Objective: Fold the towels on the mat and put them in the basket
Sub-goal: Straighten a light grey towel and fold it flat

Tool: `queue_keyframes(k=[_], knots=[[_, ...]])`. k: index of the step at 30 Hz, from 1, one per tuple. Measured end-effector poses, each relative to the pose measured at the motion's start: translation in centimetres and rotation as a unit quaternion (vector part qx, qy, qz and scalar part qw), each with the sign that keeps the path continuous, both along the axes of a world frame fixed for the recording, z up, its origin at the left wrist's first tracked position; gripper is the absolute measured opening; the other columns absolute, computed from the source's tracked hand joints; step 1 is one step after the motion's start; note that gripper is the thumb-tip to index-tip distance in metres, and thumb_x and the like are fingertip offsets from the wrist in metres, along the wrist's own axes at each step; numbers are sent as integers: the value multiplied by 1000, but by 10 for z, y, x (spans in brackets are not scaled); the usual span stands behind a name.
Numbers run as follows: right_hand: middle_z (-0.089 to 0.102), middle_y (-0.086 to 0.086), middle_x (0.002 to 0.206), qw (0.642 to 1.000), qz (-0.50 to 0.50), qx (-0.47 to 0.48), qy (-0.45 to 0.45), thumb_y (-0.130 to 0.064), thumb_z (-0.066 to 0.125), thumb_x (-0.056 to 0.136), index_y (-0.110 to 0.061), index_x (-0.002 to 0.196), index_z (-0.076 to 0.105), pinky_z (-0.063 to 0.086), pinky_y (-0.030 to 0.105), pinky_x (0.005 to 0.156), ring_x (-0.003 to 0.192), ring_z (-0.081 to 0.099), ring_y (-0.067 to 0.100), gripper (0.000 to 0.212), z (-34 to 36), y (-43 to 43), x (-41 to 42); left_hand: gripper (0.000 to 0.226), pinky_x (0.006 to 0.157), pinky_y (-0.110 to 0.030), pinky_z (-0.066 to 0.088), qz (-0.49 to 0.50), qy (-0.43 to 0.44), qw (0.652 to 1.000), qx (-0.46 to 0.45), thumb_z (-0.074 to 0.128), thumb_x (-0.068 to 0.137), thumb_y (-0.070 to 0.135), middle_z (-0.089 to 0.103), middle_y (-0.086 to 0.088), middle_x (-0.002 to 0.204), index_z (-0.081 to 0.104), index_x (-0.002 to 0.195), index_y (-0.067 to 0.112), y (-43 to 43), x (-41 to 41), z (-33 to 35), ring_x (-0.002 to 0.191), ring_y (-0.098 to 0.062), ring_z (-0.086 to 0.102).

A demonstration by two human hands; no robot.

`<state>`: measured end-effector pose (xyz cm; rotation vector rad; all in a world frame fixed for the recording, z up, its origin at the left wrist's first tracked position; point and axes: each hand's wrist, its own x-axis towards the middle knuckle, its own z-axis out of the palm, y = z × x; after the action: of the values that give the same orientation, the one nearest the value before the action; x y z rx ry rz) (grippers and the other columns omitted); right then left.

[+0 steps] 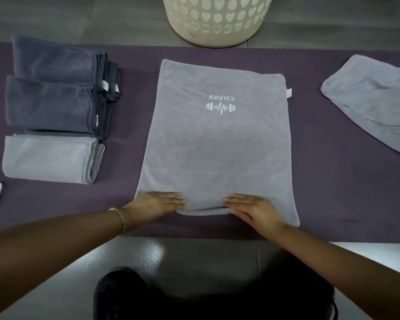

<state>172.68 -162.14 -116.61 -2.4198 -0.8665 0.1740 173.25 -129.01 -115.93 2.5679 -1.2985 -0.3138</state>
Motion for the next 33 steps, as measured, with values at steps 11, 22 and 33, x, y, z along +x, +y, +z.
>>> queue_keyframes(k=[11, 22, 33], knots=[[72, 9, 104, 921, -162, 14, 354, -29, 68, 87, -3, 103, 72, 51, 14, 79, 87, 66, 2, 32, 63, -3, 162, 12, 79, -12, 49, 334, 325, 883, -49, 64, 89, 15, 67, 9, 96, 67, 94, 25, -24, 169, 75, 96, -10, 60], [45, 10, 128, 853, -499, -6, 153, -44, 82, 66, -9, 126, 46, 38, 43, 101, 124, 41, 29, 78, 39, -50, 141, 88, 110, -43, 33, 618, 262, 740, -49, 73, 77, 45, 33, -14, 142, 25, 140, 6, -28, 155, 32, 132, -33, 36], [60, 11, 113, 753, -609, 93, 232, -27, 84, 69, 1, 116, 55, 48, 34, 84, 108, 59, 28, 61, 30, -66, 135, 52, 100, -39, 42, 652, 252, 708, -99, 70, 79, 46, 58, -10, 123, 59, 115, 10, -18, 167, 26, 117, -32, 52]])
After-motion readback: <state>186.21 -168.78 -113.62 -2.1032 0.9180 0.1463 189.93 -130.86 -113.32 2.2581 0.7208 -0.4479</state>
